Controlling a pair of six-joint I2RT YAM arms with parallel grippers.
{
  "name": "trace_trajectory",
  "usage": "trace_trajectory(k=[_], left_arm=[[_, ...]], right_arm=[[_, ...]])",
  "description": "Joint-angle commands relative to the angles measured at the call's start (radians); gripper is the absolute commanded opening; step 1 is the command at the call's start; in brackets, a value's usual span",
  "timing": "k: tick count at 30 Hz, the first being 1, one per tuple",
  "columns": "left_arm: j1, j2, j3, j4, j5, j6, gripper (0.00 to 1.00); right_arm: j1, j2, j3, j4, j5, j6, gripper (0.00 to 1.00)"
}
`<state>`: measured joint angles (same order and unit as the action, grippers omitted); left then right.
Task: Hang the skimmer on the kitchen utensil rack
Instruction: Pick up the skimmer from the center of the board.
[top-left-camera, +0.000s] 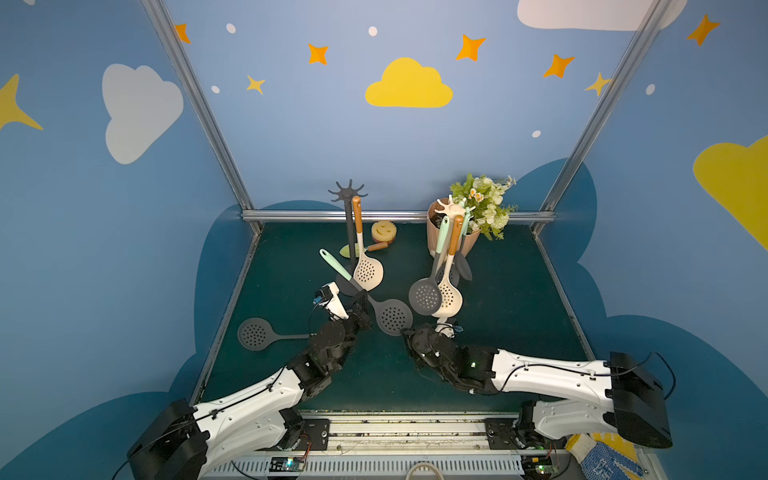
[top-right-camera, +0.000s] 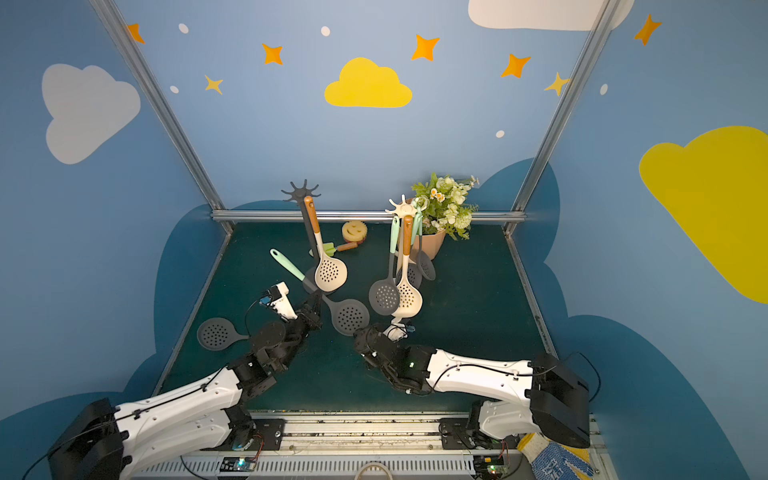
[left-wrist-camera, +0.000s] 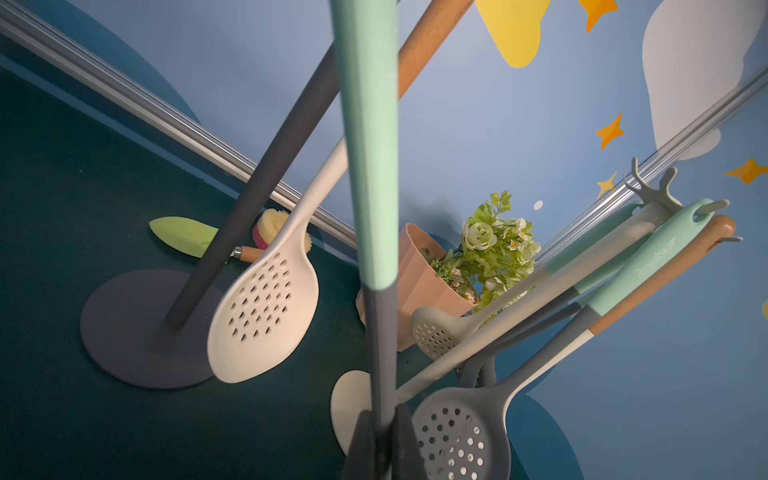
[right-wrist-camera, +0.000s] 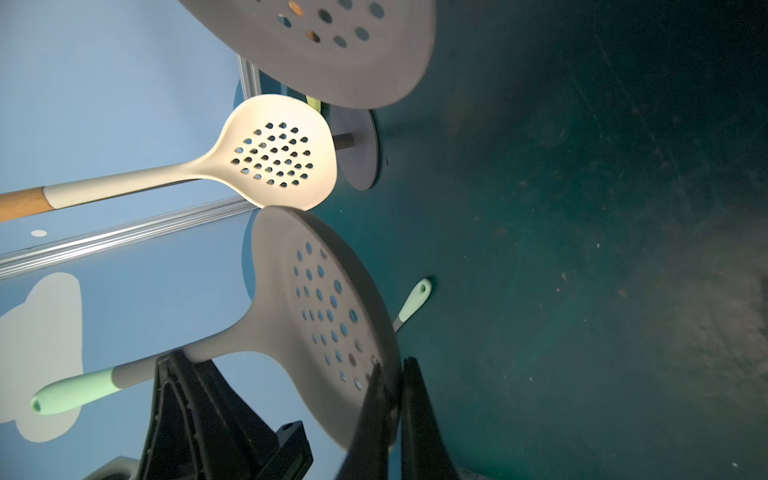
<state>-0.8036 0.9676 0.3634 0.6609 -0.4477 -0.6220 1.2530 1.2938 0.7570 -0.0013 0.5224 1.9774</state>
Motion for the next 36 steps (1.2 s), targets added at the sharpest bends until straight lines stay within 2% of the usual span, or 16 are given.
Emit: trace_trajectory(k=[1,5,9,13,16,20,25,30,36], left_arm=[[0.03,-0.016,0.047,-0.017,0.045,0.019,0.03],[0.066,-0.05,0.061,-0.062,0.105,0.032,0.03],[0.107,-0.094,0.08,-0.122,0.201,0.056,0.03],[0.164,-0.146,0.113,-0.222,0.359,0.089,0.04],[0.225,-0.176,0.14,-0.301,0.489,0.092,0.03],[0.309,-0.172,0.187,-0.383,0.736,0.111,0.03],[0.368,-0.12,0.259,-0.431,0.962,0.155,0.04],[0.376,-0.068,0.331,-0.498,1.048,0.198,0.03],[0.391,-0.068,0.447,-0.69,1.151,0.288,0.03]], right_arm=[[0.011,-0.045,-0.011,-0.009,0.032,-0.021,0.01],[0.02,-0.066,-0.025,-0.001,0.071,-0.082,0.13],[0.035,-0.081,-0.033,0.045,0.112,-0.242,0.32],[0.068,-0.108,-0.044,0.046,0.194,-0.403,0.4],[0.093,-0.14,-0.059,0.09,0.235,-0.575,0.44],[0.109,-0.183,-0.081,0.198,0.229,-0.831,0.49],[0.109,-0.226,-0.121,0.264,0.118,-1.172,0.53],[0.087,-0.316,-0.154,0.253,-0.015,-1.441,0.55],[-0.061,-0.461,-0.118,0.13,-0.402,-1.698,0.55]])
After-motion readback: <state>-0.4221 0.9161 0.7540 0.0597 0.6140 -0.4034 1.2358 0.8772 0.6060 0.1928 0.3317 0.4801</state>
